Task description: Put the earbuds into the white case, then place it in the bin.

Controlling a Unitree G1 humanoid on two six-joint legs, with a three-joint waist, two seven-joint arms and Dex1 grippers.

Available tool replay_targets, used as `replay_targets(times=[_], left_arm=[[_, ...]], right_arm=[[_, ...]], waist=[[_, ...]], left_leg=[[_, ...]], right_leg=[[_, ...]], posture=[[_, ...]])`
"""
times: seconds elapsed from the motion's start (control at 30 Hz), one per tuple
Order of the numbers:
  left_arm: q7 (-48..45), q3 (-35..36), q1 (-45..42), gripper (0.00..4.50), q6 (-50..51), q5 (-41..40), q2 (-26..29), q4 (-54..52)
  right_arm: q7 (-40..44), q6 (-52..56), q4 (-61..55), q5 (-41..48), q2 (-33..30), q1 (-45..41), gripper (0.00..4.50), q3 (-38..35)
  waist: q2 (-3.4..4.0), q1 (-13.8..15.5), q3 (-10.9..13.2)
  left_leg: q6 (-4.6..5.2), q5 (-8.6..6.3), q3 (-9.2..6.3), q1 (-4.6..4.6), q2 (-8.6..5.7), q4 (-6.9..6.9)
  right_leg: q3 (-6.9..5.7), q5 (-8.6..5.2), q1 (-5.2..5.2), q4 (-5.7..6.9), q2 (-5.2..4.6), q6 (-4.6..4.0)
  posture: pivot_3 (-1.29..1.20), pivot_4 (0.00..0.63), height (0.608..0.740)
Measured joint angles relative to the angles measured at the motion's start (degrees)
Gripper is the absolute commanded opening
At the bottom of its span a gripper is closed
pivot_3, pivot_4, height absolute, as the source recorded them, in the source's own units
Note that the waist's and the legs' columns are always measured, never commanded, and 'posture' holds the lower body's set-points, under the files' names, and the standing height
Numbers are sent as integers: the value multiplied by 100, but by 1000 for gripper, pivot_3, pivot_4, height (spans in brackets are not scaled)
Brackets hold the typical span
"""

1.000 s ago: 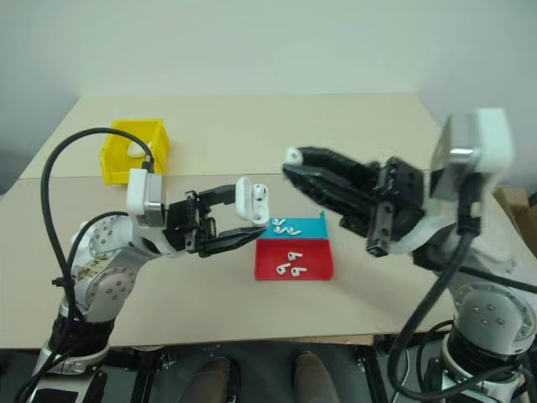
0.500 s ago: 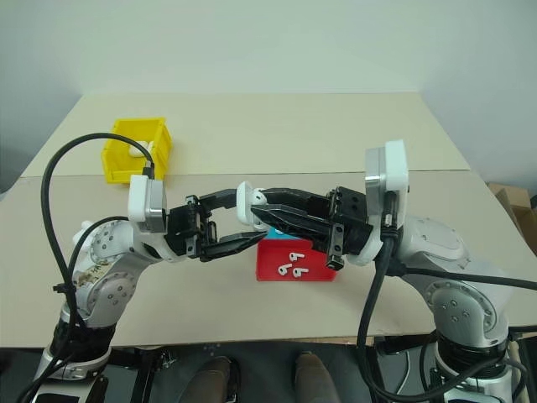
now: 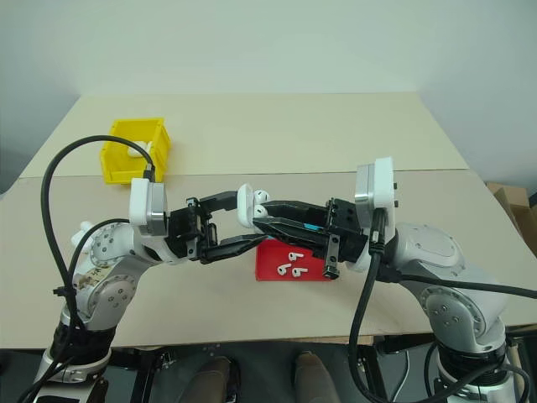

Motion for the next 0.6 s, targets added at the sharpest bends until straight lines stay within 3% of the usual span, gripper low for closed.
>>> replay_targets(times=[0.1,0.33,0.5,0.6], left_arm=[[0,0,0,2792,0,40,0,0],[-81,7,-2,2792,-19,169,30,31],[-166,-69,-41,2792,-226,563,58,392],[-154,-334,-250,2792,-247,984,62,640]], right_arm=[[77,-125,0,-113,2,48,2630,74],[387,-389,34,-352,-244,191,2630,85],[835,-399,324,-227,-782,38,2630,-370],[849,-182,602,-63,-1060,-731,2018,-347]], waist=[[0,0,0],[0,6,0],[-1,53,0],[0,40,1]], left_leg=[[0,0,0,0,0,0],[0,0,0,0,0,0],[0,0,2,3,-2,0],[0,0,4,4,-2,0]], right_leg=[[0,0,0,0,0,0],[0,-2,1,-2,0,3],[0,-1,2,-3,-1,3],[3,-1,-1,0,0,1]], posture=[[0,150,740],[0,150,740],[0,150,740],[0,150,740]])
